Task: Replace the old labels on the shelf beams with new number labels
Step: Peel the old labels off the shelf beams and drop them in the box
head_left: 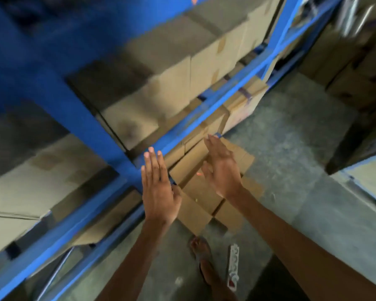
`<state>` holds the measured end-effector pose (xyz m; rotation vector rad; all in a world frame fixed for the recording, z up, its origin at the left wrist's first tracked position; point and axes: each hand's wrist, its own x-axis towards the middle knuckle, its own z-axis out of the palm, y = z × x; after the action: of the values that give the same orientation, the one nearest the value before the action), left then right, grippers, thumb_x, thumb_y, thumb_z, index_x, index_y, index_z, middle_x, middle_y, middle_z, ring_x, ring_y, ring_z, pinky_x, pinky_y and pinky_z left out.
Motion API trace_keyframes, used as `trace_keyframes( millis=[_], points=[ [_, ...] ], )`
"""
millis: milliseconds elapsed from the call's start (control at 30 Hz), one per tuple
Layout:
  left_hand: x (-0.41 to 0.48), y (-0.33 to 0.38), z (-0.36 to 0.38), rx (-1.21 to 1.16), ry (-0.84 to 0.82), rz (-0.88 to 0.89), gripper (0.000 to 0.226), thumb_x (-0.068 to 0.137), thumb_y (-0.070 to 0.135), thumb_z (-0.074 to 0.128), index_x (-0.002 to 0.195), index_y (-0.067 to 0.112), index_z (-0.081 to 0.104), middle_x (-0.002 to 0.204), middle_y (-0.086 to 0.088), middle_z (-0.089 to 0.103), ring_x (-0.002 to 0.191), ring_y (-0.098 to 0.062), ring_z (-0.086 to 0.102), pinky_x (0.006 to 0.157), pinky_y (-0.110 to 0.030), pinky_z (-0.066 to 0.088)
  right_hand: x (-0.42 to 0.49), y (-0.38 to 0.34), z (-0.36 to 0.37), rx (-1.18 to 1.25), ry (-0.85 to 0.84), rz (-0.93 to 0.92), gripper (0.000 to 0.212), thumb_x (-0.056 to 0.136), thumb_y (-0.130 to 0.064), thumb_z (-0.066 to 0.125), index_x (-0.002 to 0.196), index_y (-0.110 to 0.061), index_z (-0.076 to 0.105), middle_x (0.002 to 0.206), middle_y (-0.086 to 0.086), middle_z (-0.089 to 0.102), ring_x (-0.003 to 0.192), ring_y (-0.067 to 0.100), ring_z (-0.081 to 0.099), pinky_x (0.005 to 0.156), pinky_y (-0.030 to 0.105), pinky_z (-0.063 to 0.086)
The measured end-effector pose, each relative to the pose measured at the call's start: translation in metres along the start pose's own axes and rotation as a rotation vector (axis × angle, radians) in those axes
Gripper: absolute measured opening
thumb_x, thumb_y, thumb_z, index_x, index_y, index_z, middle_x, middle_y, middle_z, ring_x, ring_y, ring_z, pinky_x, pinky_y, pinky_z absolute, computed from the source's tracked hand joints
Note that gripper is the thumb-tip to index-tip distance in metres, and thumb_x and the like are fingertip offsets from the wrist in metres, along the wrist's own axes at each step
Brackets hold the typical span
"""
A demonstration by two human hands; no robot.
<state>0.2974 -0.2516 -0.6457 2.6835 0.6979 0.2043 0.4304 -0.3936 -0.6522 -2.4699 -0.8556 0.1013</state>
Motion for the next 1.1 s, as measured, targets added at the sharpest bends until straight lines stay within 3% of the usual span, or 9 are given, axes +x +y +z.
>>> trace_keyframes(
  millis=[300, 533, 833, 933, 1100],
  points=[
    [0.0, 0.1, -0.271, 0.036, 0.355, 0.306, 0.109, 0.072, 0.02, 0.068, 0.162, 0.004, 0.007, 0.172, -0.013, -0.005, 0.159, -0.025, -0.01, 0.13, -0.043, 0.002, 0.025, -0.164, -0.26, -0.005, 0.448, -0.247, 0.073, 0.088, -0.033, 0.045, 0.156, -0.007, 0.037, 0.166, 0.013, 0.033, 0.154, 0.032, 0.031, 0.115, 0.056, 0.041],
    [0.004, 0.162, -0.452, 0.081, 0.643, 0.43, 0.106, 0.074, 0.018, 0.065, 0.162, 0.005, 0.008, 0.172, -0.012, -0.002, 0.16, -0.024, -0.007, 0.13, -0.044, 0.007, 0.027, -0.254, -0.435, -0.07, 0.707, -0.374, 0.072, 0.091, -0.033, 0.054, 0.157, -0.011, 0.036, 0.168, 0.009, 0.029, 0.156, 0.028, 0.029, 0.117, 0.056, 0.039],
    [0.047, 0.217, -0.559, 0.154, 0.855, 0.564, 0.098, 0.084, 0.021, 0.061, 0.162, 0.006, 0.004, 0.172, -0.011, -0.007, 0.159, -0.022, -0.011, 0.13, -0.041, 0.002, 0.08, -0.299, -0.531, -0.081, 0.821, -0.438, 0.067, 0.093, -0.034, 0.051, 0.156, -0.014, 0.039, 0.167, 0.004, 0.032, 0.155, 0.023, 0.032, 0.119, 0.053, 0.037],
    [0.078, 0.233, -0.577, 0.194, 0.907, 0.582, 0.094, 0.088, 0.023, 0.056, 0.162, 0.007, -0.001, 0.171, -0.011, -0.012, 0.158, -0.021, -0.015, 0.131, -0.042, 0.001, 0.115, -0.306, -0.553, -0.042, 0.847, -0.459, 0.06, 0.096, -0.03, 0.054, 0.153, -0.015, 0.044, 0.161, 0.003, 0.044, 0.15, 0.022, 0.039, 0.118, 0.051, 0.039],
    [0.139, 0.254, -0.595, 0.239, 0.953, 0.506, 0.096, 0.092, 0.029, 0.055, 0.161, 0.007, -0.006, 0.17, -0.011, -0.017, 0.157, -0.023, -0.019, 0.13, -0.043, -0.003, 0.182, -0.307, -0.582, -0.01, 0.893, -0.488, 0.05, 0.096, -0.03, 0.059, 0.144, -0.016, 0.055, 0.137, 0.002, 0.065, 0.13, 0.025, 0.055, 0.103, 0.048, 0.051]
  ],
)
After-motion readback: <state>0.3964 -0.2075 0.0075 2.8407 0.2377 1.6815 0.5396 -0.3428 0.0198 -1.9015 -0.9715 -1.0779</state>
